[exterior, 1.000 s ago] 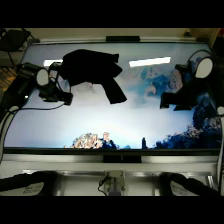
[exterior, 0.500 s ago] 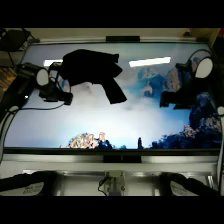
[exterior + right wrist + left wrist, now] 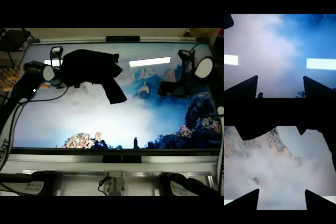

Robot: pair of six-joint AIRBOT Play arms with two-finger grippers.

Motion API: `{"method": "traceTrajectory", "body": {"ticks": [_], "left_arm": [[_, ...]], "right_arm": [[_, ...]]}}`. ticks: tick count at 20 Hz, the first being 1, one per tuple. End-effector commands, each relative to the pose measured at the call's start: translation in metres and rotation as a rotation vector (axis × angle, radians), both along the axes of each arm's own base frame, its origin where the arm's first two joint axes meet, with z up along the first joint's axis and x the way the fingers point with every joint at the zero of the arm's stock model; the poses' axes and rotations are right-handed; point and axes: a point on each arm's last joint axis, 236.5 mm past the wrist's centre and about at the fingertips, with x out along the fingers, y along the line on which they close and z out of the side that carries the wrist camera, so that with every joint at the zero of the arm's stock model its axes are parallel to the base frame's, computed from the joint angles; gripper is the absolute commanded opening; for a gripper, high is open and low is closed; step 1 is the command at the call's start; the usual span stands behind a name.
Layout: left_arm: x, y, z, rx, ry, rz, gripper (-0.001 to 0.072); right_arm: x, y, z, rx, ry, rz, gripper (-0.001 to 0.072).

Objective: Fold the shirts.

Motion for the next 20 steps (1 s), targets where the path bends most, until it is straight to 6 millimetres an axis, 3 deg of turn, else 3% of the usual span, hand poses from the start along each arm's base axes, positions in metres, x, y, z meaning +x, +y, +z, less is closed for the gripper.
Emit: {"method": "traceTrajectory", "body": {"ticks": [1, 3, 6, 10, 12, 13, 14, 15, 16, 18, 20], "left_arm": [[0.073, -0.003, -0.012, -0.223, -0.032, 0.110, 0.0720], [0.114, 0.014, -0.036, -0.272, -0.045, 0.170, 0.0720], [0.149, 0.016, -0.065, -0.378, -0.073, 0.231, 0.0720], [0.188, 0.000, -0.062, -0.532, -0.237, 0.296, 0.0720], [0.198, -0.007, -0.059, -0.547, -0.302, 0.303, 0.0705], [0.198, -0.013, -0.060, -0.548, -0.305, 0.296, 0.0562], [0.197, -0.018, -0.061, -0.548, -0.299, 0.290, 0.0275], [0.195, -0.021, -0.059, -0.549, -0.296, 0.284, 0.0046], [0.192, -0.024, -0.051, -0.551, -0.292, 0.273, 0.0046], [0.184, -0.032, -0.002, -0.476, -0.370, 0.143, 0.0044], [0.160, -0.048, 0.092, -0.366, -0.528, -0.052, 0.0043]], "right_arm": [[0.014, 0.009, 0.007, 0.038, -0.067, 0.004, 0.0684], [0.013, 0.014, 0.008, 0.062, -0.061, 0.007, 0.0684], [0.010, 0.027, 0.010, 0.119, -0.049, 0.015, 0.0684], [0.010, 0.031, 0.010, 0.136, -0.049, 0.016, 0.0684], [0.011, 0.033, 0.009, 0.145, -0.048, 0.016, 0.0684], [0.012, 0.034, 0.007, 0.149, -0.042, 0.015, 0.0685], [0.012, 0.036, 0.005, 0.159, -0.036, 0.016, 0.0684], [0.013, 0.039, 0.003, 0.168, -0.029, 0.016, 0.0684], [0.013, 0.039, 0.002, 0.172, -0.026, 0.017, 0.0684], [0.012, 0.037, 0.005, 0.162, -0.034, 0.017, 0.0684], [0.010, 0.036, 0.020, 0.157, -0.073, 0.032, 0.0684]]}}
